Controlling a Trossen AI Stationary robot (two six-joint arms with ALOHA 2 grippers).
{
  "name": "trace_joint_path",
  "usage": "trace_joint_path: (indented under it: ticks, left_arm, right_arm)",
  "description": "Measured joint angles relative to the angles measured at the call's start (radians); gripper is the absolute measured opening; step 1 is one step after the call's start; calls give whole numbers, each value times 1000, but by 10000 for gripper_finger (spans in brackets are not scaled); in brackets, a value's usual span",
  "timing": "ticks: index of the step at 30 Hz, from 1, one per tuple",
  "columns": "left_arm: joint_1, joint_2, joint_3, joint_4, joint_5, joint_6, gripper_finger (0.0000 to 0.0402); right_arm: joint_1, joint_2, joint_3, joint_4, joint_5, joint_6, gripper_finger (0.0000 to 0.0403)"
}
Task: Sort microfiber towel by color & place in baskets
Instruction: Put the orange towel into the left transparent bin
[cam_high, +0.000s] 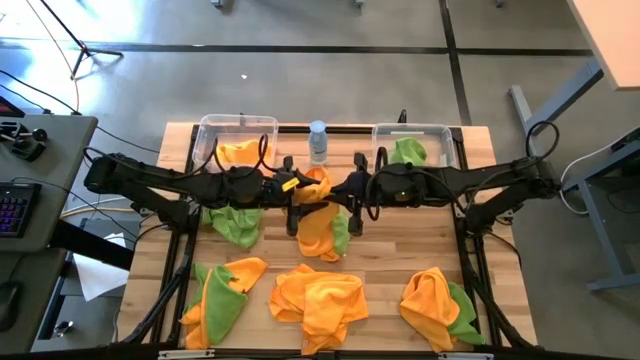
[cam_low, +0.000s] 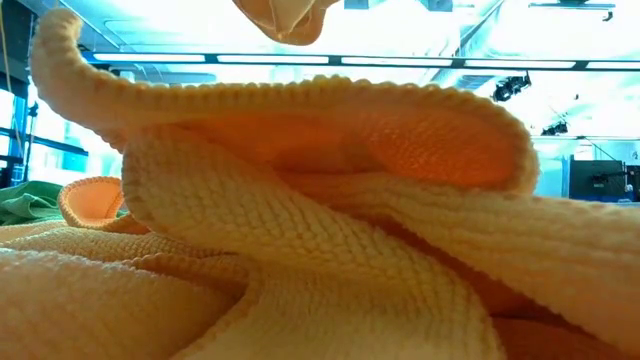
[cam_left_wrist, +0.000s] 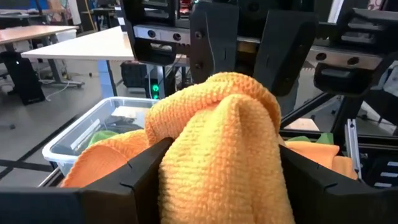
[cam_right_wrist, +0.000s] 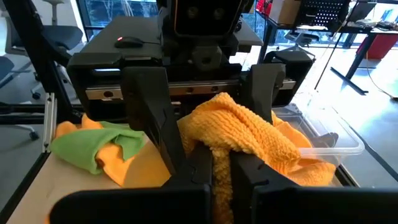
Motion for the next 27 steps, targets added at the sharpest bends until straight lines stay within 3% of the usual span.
trace_joint_path:
  ticks: [4, 9, 11, 15, 18, 22, 27]
  left_arm:
    - [0, 0, 0, -14, -7, -14, 171]
    - [0, 0, 0, -30, -48, -16, 47]
    - [0, 1, 0, -33, -53, -17, 17]
    - [0, -3, -1, -83, -80, -17, 19]
    - [4, -20, 33, -241, -152, -39, 8]
    - [41, -50, 119, -502, -227, -99, 7]
    - [133, -109, 201, -725, -319, -71, 7]
  right_arm:
    - [0, 0, 0, 1, 0, 8, 20]
    - [-1, 0, 0, -6, 24, 37, 49]
    - [0, 0, 0, -13, 65, 89, 65]
    - [0, -5, 0, -69, 97, 131, 100]
    - [-1, -19, 2, -162, 122, 184, 125]
    - [0, -46, 2, -356, 239, 332, 139]
    - [1, -75, 2, -567, 249, 556, 141]
